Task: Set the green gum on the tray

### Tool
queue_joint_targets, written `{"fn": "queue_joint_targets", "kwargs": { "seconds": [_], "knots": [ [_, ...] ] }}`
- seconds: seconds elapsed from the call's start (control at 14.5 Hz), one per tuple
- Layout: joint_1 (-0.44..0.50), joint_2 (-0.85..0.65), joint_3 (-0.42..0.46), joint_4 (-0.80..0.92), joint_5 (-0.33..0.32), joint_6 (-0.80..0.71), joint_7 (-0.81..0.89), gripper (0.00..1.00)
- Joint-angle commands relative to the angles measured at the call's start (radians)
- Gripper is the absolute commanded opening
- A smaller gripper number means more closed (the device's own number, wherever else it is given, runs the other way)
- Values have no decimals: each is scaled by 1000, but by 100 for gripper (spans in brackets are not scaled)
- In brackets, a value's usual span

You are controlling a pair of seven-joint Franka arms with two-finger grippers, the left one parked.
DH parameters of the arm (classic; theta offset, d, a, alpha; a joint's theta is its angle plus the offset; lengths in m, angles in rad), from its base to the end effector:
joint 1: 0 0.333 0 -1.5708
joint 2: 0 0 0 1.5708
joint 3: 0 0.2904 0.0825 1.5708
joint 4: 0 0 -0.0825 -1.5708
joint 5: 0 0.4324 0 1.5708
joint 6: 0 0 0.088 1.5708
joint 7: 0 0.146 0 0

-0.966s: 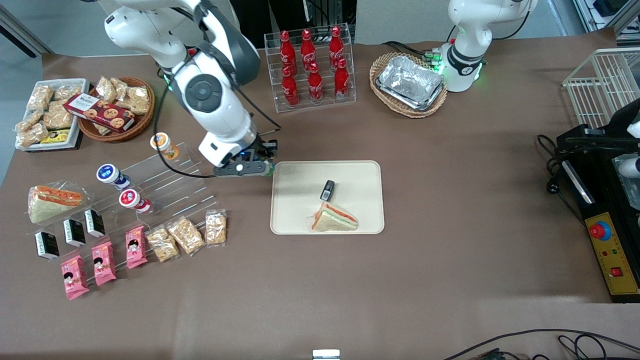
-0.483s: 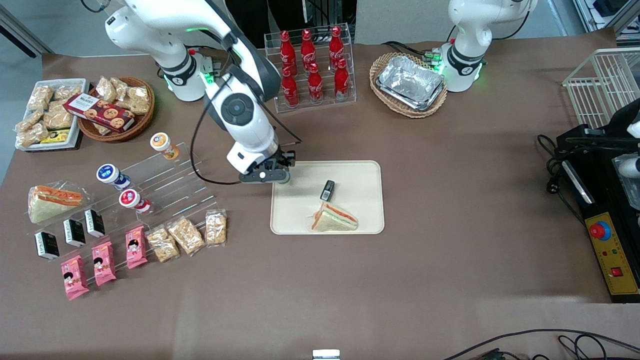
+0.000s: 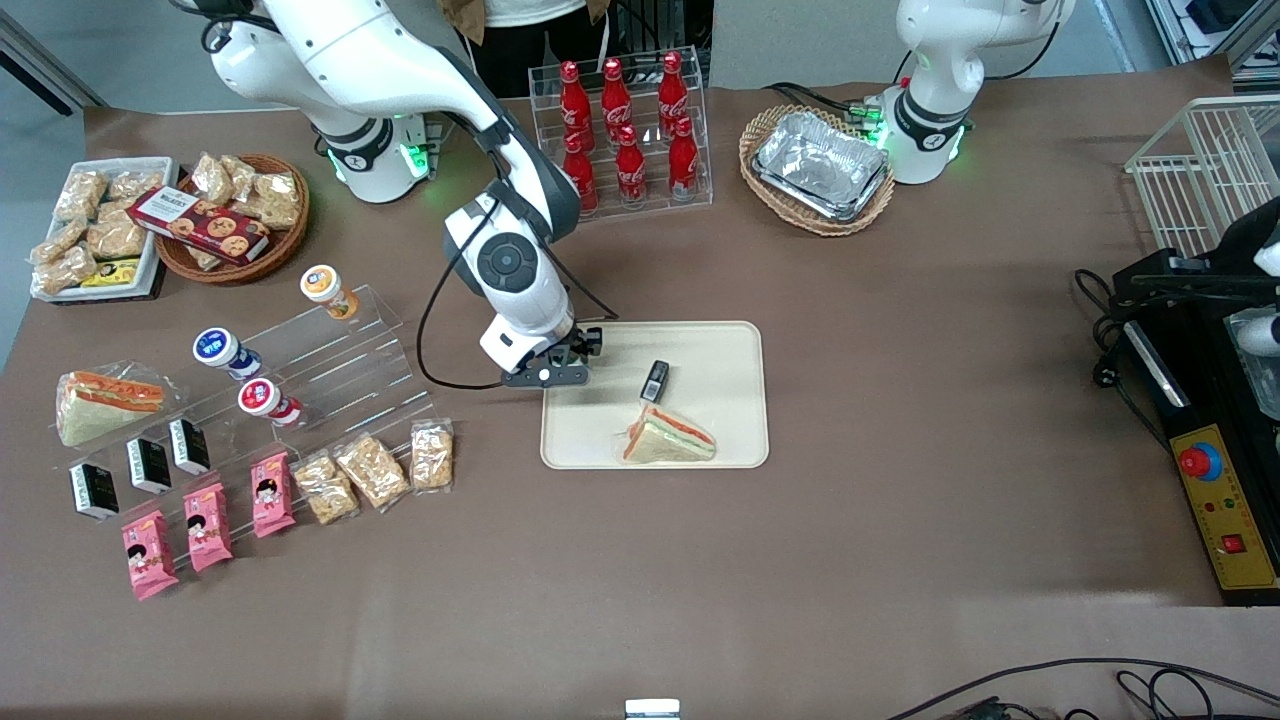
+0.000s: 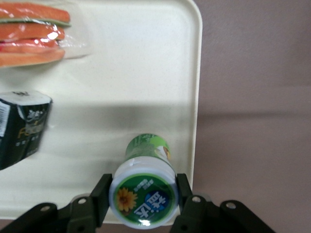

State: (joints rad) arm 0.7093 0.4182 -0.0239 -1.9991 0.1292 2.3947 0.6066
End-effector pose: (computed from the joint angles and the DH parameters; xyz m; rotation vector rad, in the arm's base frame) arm 0.4825 0.3996 0.1480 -3.0918 0.0233 0.0989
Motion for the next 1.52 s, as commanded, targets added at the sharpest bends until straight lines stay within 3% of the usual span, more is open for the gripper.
{"fn": "queue_joint_targets", "kwargs": {
  "seconds": [0.0, 0.07, 0.14, 0.21, 0.28, 0.55, 1.45],
  "knots": [
    [18, 7, -8, 6, 12, 21, 13, 29],
    [18, 7, -8, 6, 18, 20, 13, 41],
    [15, 7, -8, 8, 21, 18, 15, 71],
    [10, 5, -8, 8, 21, 17, 18, 90],
    [7, 4, -8, 8, 21, 14, 19, 95],
    [-2, -31, -14, 14, 21, 1, 12, 98],
    [-327, -346, -19, 127, 10, -481, -332, 99]
  ]
}}
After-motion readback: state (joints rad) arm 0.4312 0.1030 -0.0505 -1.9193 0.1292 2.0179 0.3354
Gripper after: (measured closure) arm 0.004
